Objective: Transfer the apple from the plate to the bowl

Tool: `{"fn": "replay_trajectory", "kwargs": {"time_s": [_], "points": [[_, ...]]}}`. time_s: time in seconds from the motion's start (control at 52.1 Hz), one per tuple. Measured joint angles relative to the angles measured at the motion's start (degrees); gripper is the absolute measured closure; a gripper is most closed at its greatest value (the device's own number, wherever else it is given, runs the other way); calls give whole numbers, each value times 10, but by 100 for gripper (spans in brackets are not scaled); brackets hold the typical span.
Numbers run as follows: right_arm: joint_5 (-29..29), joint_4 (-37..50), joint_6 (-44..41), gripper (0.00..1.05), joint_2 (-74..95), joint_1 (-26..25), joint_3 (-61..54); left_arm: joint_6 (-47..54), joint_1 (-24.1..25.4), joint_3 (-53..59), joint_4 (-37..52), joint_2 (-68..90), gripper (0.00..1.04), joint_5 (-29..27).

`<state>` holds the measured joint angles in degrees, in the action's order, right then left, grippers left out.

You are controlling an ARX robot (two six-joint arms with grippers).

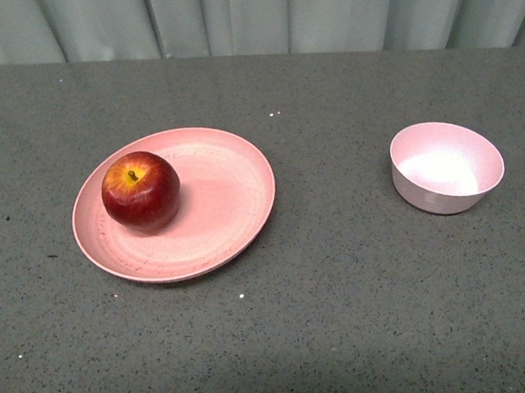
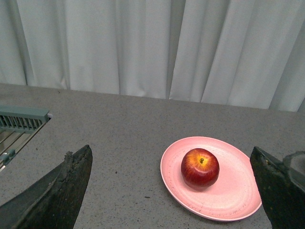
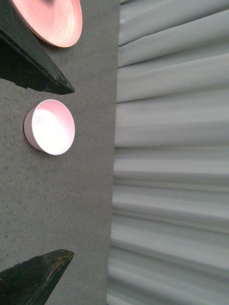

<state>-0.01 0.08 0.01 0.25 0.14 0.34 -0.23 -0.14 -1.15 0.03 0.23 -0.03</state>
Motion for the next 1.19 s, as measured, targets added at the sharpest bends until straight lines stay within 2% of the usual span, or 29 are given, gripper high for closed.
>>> {"fn": "replay_trajectory", "kwargs": {"time_s": [1.191], "points": [[0,0,0,9,0,0,0,0,0,0,0,0,7,0]]}}
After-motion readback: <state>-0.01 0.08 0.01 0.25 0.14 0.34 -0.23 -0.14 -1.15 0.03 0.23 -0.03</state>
